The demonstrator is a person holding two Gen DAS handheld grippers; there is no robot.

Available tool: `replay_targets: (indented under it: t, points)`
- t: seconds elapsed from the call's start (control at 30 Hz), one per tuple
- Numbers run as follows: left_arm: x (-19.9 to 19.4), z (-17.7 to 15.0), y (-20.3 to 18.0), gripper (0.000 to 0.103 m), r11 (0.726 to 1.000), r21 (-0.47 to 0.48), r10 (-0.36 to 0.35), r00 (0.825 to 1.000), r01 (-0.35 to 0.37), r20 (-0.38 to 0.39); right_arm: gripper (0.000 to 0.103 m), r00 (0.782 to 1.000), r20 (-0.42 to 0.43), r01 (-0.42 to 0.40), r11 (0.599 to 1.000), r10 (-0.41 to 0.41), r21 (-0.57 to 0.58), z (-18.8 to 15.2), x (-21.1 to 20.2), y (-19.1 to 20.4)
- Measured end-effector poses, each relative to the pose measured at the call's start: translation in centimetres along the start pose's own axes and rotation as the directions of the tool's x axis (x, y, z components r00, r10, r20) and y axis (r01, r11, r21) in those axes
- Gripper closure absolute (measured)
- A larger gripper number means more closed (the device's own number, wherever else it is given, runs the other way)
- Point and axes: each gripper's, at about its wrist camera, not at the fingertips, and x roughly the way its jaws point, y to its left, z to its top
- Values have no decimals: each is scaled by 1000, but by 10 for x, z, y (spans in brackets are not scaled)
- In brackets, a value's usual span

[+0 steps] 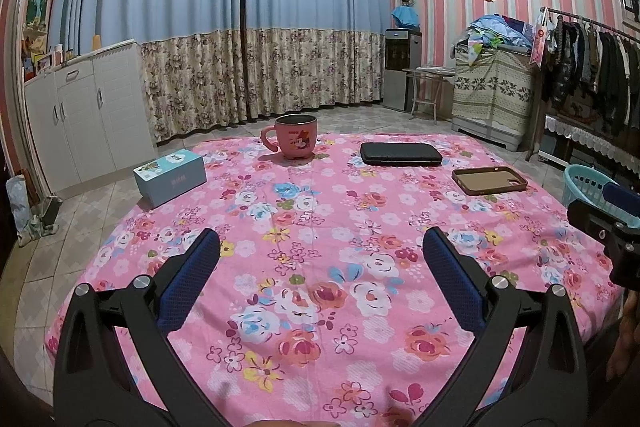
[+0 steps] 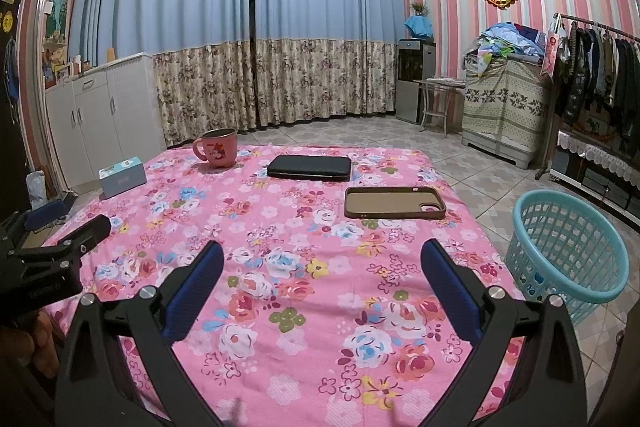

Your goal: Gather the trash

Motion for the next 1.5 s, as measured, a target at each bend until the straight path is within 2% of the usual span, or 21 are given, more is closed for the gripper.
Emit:
replay_targets:
  t: [1.5]
  points:
    - [3, 1, 1, 5, 1000, 0, -8, 1000, 8, 1, 6, 1000, -10, -9, 1000, 9, -3, 2, 4, 4]
